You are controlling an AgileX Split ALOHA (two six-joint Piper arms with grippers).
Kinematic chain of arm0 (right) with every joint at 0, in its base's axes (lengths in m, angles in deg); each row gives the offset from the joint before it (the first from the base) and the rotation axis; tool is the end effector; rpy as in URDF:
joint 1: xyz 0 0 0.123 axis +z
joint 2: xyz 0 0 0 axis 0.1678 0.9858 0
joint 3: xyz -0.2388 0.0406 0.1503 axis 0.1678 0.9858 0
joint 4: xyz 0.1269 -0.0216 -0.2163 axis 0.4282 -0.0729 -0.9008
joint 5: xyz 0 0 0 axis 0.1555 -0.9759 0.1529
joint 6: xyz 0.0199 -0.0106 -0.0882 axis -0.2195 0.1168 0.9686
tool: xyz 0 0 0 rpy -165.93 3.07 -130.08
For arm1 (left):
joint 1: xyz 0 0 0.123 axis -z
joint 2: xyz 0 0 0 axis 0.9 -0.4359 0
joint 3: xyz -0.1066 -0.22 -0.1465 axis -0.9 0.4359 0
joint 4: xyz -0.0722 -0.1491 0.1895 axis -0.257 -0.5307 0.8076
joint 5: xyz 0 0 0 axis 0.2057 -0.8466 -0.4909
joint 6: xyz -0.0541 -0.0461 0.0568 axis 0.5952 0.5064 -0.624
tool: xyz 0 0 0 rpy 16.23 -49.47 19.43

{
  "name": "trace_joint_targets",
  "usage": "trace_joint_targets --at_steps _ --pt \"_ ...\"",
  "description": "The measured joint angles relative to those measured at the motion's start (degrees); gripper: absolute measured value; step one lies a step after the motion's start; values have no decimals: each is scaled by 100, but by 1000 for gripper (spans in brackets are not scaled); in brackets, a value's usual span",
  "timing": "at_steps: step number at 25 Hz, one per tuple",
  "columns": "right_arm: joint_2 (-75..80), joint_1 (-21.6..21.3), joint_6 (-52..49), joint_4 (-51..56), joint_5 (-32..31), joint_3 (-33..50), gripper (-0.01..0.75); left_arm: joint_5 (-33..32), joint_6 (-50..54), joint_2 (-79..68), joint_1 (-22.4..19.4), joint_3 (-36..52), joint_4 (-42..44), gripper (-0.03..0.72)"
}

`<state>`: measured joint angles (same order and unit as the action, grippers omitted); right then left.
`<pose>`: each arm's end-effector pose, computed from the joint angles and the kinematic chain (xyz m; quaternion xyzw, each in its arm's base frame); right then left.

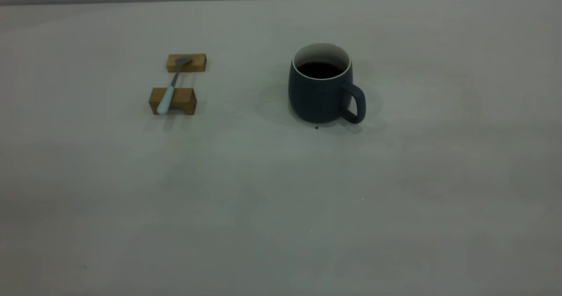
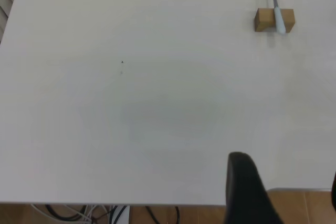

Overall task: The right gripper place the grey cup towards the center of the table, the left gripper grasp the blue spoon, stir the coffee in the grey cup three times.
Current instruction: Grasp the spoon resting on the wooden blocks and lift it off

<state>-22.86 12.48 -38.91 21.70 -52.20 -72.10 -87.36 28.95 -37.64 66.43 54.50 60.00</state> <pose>-0.0022 0.0015 0.2629 -0.0276 0.8839 0.0182 0.4665 -0.0095 0.0057 0.2678 -0.0117 0.8704 0.0071 0.4922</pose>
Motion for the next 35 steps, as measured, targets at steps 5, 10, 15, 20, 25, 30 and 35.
trace_joint_targets --at_steps 5,10,15,20,25,30,35 --pt "0 -1 0 -7 0 0 589 0 0 0 0 0 0 465" --pt "0 -1 7 -7 0 0 589 0 0 0 0 0 0 465" --pt "0 -1 7 -7 0 0 589 0 0 0 0 0 0 465" --pt "0 -1 7 -7 0 0 588 0 0 0 0 0 39 465" --pt "0 -1 7 -7 0 0 588 81 0 -59 0 -33 111 465" --pt "0 -1 7 -7 0 0 587 645 -18 -1430 0 -521 184 512" --pt "0 -2 7 -7 0 0 587 1639 152 -3829 0 -1085 56 603"
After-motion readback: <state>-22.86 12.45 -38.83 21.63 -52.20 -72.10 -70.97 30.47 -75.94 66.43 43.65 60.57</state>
